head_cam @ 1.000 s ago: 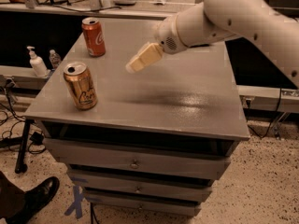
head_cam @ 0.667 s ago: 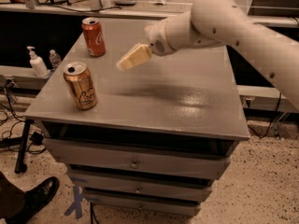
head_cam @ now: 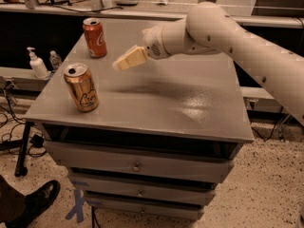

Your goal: Knock coke can over

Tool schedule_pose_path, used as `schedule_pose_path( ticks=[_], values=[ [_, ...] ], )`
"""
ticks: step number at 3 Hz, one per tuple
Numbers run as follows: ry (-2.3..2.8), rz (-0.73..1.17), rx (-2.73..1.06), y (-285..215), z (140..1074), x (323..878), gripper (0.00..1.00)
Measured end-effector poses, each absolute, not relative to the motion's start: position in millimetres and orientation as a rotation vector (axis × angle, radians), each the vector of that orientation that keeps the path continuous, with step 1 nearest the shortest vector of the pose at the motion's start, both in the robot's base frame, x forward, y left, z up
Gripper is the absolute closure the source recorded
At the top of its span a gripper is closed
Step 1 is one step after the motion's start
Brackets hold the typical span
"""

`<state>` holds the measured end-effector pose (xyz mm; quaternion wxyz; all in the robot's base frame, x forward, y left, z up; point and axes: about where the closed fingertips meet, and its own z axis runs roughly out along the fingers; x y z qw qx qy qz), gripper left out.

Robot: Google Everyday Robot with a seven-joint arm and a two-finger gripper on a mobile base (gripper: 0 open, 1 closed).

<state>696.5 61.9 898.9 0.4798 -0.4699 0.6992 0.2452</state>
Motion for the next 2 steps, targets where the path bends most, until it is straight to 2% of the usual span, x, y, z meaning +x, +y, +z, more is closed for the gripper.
schedule_pose_path(
  ticks=[2],
  values=[
    [1.653,0.638,-1.096,90,894,726,0.00]
  ],
)
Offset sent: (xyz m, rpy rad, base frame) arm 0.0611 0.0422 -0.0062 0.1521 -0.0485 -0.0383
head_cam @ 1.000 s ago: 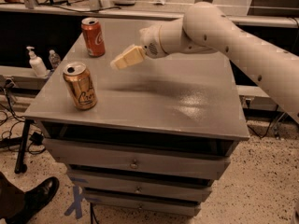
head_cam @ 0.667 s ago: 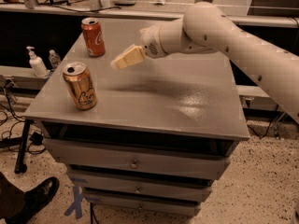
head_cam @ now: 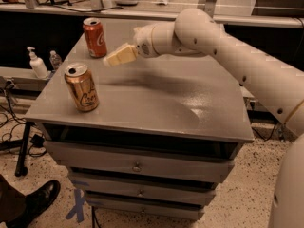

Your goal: Knock coke can over

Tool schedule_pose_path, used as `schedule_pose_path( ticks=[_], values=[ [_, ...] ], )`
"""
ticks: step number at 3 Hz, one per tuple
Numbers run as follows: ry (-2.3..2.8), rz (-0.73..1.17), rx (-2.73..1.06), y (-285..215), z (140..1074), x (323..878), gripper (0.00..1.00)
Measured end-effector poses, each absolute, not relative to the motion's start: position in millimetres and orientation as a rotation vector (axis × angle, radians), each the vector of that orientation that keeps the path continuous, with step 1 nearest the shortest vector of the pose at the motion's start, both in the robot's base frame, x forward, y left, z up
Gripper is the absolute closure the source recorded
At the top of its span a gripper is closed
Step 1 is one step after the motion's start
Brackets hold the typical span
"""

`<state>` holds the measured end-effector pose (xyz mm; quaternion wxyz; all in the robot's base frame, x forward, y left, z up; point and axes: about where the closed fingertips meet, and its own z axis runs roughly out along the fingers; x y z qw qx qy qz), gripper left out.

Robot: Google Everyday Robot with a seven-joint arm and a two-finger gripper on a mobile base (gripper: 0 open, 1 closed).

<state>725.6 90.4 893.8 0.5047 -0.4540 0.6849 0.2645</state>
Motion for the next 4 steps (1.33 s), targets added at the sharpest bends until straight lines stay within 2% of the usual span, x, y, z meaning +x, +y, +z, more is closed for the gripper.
schedule_pose_path(
  ticks=[4],
  values=[
    [1.570,0.751,-0.914,180,870,815,0.00]
  ],
)
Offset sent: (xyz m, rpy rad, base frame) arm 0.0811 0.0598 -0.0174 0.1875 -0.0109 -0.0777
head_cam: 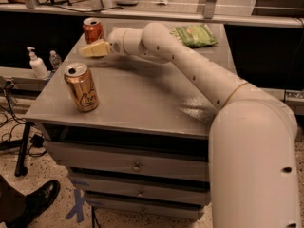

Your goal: Knock coke can over

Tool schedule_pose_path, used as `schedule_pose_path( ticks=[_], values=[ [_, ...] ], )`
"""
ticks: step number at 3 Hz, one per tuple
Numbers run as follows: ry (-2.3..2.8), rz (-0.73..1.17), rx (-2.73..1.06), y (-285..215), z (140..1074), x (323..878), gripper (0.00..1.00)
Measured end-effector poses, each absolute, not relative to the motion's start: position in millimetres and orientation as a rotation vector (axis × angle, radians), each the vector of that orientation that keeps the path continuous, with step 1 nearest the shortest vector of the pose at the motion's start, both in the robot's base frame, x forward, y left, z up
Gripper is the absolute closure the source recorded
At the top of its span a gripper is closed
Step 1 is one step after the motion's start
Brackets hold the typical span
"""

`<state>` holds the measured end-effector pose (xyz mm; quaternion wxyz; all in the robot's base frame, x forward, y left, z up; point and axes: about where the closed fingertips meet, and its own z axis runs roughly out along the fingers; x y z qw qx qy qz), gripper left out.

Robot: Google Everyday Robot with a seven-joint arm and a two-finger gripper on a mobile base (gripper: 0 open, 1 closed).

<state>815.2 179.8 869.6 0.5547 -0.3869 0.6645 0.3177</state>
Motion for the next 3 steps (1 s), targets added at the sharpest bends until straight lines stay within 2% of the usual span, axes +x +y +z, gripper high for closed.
schedule_pose_path(
  ticks=[1,3],
  values=[
    [1.560,0.765,-0.891,198.6,867.4,827.8,0.16],
    [1.572,0.759,-0.849,198.0,862.9,829.4,0.62]
  ],
)
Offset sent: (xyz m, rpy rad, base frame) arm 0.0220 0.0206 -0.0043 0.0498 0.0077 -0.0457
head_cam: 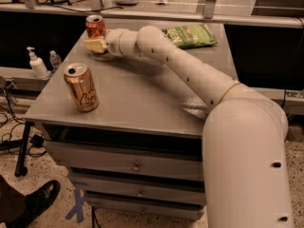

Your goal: Knock coke can over

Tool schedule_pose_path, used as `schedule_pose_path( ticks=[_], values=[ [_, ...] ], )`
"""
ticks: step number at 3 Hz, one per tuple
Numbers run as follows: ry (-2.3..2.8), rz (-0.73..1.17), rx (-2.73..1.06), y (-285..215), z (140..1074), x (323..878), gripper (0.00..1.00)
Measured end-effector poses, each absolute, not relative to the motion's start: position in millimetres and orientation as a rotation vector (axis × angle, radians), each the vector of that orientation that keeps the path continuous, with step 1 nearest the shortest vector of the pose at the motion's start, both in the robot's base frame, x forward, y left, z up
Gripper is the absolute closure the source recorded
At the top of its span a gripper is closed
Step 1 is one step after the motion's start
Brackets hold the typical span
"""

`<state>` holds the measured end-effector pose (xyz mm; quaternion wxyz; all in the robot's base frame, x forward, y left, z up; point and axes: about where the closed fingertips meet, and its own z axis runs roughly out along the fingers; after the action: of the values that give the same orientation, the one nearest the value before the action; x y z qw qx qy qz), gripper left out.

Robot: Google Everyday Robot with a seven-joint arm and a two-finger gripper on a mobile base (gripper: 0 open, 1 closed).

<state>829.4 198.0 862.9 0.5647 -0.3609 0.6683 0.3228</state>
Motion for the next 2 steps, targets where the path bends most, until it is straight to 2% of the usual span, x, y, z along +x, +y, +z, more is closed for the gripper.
schedule_pose_path(
  ticks=[1,2],
  values=[
    [1.584,0.747,-0.833,189.0,860.7,825.1,0.86],
    [1.589,0.731,-0.833,179.5,864.3,819.9,1.00]
  ],
)
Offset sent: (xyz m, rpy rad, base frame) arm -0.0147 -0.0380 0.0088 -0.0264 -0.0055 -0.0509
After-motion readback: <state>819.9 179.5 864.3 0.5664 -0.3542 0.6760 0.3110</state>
